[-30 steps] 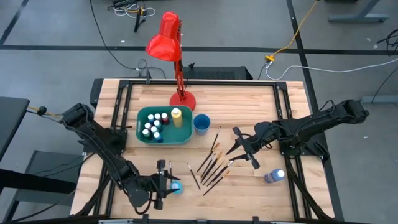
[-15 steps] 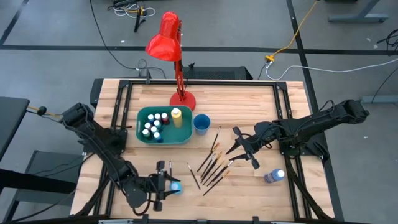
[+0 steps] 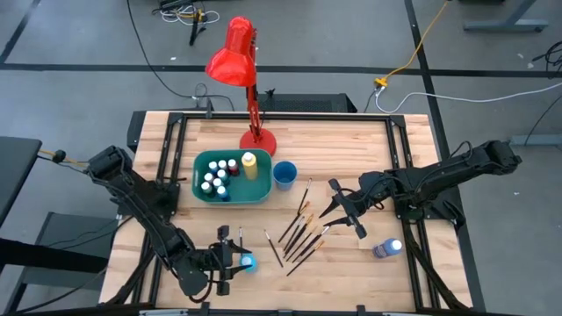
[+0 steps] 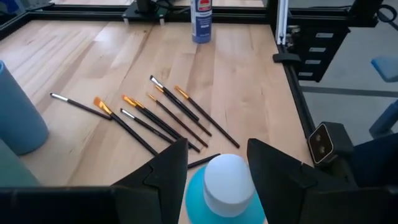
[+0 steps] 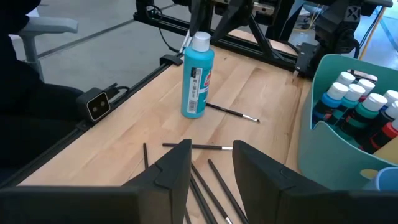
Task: Pick & Place Paint Supplies
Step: Put the light blue paint bottle into the green bin
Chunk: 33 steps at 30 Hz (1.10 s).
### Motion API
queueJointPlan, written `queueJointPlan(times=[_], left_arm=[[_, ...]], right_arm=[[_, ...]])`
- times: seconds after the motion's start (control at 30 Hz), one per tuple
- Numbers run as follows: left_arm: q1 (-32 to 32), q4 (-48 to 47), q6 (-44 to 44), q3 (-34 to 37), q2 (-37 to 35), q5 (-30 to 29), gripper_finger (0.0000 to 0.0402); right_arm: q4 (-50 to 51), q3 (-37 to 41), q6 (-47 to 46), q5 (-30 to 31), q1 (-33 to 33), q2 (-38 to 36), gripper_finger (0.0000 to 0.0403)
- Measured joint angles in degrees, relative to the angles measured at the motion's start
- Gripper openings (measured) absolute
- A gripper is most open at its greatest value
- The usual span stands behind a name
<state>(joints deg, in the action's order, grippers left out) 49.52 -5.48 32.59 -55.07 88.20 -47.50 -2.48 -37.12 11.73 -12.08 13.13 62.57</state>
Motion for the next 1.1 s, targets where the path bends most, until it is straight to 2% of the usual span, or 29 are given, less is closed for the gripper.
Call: queueJointPlan(times=[0.17,0.33,0.5,0.6,0.9,1.1], left_arm=[[0.0,0.95,1.27,0.78,-0.04,0.13,0.0178],[0.02,10.7,0.91,5.99,-0.24,-0.36,0.0178],[0.24,17.82,-8.28,7.48,-0.07,0.5,0.0178],[0.24,18.63,-10.99,7.5,-0.02,0.43,0.0178],[-0.67,16.27,-6.25,7.63,0.15,1.02,0.0178],[-1.77,16.24,-8.22,7.58,0.13,0.87,0.0178]], right_arm=[[0.0,0.0,0.09,0.0,0.0,0.0,0.0127],[0.02,0.0,0.11,0.0,0.0,0.0,0.0127],[0.02,0.0,0.45,0.0,0.0,0.0,0.0127],[0.02,0.0,1.22,0.02,-0.01,0.0,0.0127],[0.04,0.0,1.06,0.02,0.0,0.0,0.0127],[0.11,0.0,1.03,0.02,-0.01,0.0,0.0127]])
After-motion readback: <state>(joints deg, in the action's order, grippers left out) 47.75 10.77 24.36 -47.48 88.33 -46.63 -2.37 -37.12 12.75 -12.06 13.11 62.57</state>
